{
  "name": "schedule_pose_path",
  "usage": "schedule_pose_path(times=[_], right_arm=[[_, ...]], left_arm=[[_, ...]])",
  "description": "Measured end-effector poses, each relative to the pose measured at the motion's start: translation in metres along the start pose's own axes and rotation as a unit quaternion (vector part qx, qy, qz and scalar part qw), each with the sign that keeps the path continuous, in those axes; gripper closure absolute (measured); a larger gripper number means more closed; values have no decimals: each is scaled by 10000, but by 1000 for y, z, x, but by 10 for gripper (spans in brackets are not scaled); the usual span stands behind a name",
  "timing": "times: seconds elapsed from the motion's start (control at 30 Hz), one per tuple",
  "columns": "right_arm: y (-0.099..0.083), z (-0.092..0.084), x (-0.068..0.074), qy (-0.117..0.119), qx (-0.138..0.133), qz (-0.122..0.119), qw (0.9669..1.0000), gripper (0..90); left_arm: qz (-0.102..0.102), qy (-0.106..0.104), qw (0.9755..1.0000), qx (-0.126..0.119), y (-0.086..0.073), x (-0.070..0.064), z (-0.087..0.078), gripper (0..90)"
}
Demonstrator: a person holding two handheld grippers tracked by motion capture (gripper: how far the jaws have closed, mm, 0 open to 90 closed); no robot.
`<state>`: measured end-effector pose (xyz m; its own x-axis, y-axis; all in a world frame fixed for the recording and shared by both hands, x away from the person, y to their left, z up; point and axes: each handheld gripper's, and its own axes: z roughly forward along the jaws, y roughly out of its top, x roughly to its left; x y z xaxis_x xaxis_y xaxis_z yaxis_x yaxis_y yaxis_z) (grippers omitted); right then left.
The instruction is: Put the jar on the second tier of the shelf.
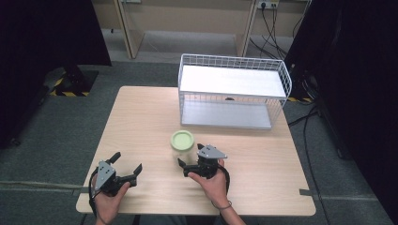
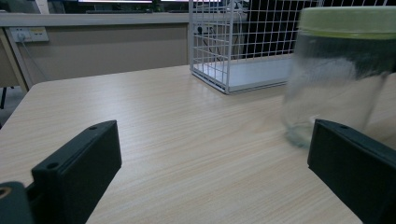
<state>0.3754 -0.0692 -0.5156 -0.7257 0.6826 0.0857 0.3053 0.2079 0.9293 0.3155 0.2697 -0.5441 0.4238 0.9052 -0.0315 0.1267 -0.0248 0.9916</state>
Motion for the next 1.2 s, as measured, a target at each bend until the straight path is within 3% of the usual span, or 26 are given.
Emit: schedule_pose_path(times=[0.07, 0.1, 0.17, 0.4, 0.57, 0.7, 1.2], right_arm=[[-10, -25, -1, 85, -120, -91, 9999, 9], [-10, -25, -1, 85, -120, -91, 9999, 9], [-19, -44, -2, 29, -122, -134, 9998, 7], [-29, -55, 7, 13, -220, -244, 9995, 7], [-20, -48, 16, 77, -345, -370, 9987, 7], [-3, -31, 20, 165, -449, -443, 9979, 7], [17, 21, 26, 336, -385, -601, 9969, 6]], left_arm=[[4, 12, 10000, 3, 0, 0, 0, 21], [14, 21, 10000, 10, 0, 0, 0, 21], [33, 35, 10000, 21, 0, -1, 0, 21], [18, 35, 10000, 5, 0, -1, 0, 21], [42, 34, 10000, 15, 0, -1, 0, 22], [34, 35, 10000, 12, 0, -1, 0, 21], [41, 29, 10000, 13, 0, -1, 0, 21]])
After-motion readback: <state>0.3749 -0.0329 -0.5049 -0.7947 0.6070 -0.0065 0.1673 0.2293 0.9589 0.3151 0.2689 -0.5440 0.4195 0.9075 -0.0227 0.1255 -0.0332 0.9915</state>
